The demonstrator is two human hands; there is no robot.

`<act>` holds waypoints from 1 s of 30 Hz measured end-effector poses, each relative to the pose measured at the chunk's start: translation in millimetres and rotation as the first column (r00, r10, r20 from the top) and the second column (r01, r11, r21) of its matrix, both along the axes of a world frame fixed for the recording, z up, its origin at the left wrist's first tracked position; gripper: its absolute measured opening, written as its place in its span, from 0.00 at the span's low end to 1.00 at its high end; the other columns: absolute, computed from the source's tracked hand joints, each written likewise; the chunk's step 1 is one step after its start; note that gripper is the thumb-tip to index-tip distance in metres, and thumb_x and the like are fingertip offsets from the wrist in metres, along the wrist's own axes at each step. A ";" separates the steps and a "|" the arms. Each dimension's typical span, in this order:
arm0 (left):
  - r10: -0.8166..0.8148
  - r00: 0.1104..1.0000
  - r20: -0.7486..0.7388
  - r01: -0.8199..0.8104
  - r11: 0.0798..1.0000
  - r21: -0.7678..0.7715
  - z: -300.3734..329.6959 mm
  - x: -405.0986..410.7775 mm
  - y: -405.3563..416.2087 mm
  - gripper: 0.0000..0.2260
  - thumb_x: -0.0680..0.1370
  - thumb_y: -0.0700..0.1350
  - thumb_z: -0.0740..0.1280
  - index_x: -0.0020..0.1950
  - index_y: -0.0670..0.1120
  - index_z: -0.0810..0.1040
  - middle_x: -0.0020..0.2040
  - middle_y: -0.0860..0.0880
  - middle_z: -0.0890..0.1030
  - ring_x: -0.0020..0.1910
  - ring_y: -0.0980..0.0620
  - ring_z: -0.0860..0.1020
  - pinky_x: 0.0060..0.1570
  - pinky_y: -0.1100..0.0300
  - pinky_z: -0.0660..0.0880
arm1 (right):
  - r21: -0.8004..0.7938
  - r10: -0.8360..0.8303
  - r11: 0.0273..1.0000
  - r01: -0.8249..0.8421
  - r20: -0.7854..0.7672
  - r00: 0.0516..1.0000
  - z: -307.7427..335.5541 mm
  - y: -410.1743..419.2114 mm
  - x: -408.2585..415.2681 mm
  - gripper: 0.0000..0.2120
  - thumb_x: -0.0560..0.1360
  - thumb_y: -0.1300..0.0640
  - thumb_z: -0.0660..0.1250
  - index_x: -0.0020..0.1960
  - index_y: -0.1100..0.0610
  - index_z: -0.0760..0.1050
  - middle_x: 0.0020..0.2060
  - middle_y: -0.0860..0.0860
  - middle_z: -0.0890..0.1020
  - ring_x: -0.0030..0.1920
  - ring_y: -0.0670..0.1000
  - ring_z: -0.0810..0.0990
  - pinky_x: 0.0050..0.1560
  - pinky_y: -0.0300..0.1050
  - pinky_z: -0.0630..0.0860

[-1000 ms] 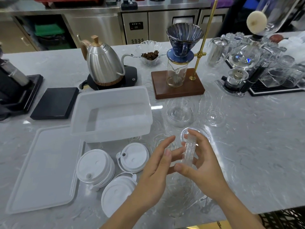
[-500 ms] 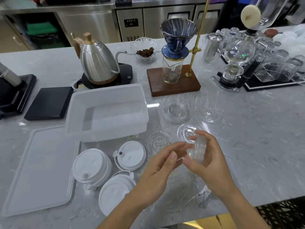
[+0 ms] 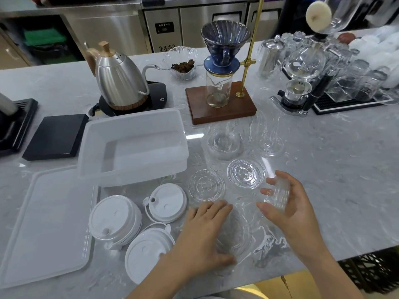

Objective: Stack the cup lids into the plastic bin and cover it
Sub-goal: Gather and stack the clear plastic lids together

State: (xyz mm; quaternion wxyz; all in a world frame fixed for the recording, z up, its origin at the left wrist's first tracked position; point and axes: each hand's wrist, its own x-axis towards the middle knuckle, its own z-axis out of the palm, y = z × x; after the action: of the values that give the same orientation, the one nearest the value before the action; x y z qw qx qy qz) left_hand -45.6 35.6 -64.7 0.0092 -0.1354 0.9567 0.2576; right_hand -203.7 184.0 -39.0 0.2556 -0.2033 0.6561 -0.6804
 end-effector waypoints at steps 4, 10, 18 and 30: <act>0.061 0.995 -0.079 -0.055 0.995 0.084 0.5 1.3 -2.0 0.44 0.62 0.65 0.72 0.76 0.53 0.65 0.72 0.58 0.71 0.69 0.54 0.66 0.69 0.59 0.62 | 0.004 0.010 1.000 -0.010 0.011 1.000 1.7 -2.7 2.1 0.36 0.61 0.55 0.78 0.68 0.47 0.71 0.59 0.47 0.80 0.59 0.55 0.81 0.51 0.48 0.82; 0.156 0.974 -0.166 -0.112 0.961 0.252 16.2 2.5 -6.8 0.43 0.63 0.63 0.73 0.76 0.53 0.66 0.71 0.57 0.71 0.71 0.57 0.66 0.70 0.69 0.57 | 0.076 0.145 0.987 -0.144 -0.004 0.989 1.8 -13.1 11.5 0.36 0.62 0.53 0.82 0.66 0.43 0.72 0.60 0.44 0.79 0.57 0.49 0.82 0.54 0.57 0.82; 0.380 0.901 -0.210 -0.222 0.819 0.530 30.5 7.6 -16.9 0.42 0.61 0.63 0.79 0.73 0.58 0.69 0.63 0.61 0.79 0.64 0.60 0.76 0.63 0.63 0.73 | 0.098 0.278 0.955 -0.281 0.046 0.960 5.2 -20.1 16.2 0.37 0.62 0.55 0.79 0.68 0.45 0.72 0.60 0.43 0.80 0.59 0.48 0.81 0.61 0.64 0.79; 0.426 0.821 -0.380 -0.178 0.824 0.538 30.8 13.2 -20.3 0.40 0.63 0.58 0.81 0.71 0.54 0.70 0.63 0.57 0.79 0.60 0.49 0.79 0.57 0.62 0.76 | 0.080 0.330 0.940 -0.333 0.051 0.943 10.0 -24.2 17.6 0.39 0.61 0.54 0.79 0.70 0.48 0.71 0.58 0.44 0.81 0.59 0.51 0.82 0.54 0.52 0.83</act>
State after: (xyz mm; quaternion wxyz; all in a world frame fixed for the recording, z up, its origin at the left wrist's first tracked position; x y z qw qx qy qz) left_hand -32.4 15.3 -33.9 -0.2394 -0.2149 0.7979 0.5097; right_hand -186.1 159.8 -29.0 0.3870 -0.2869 0.6369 -0.6019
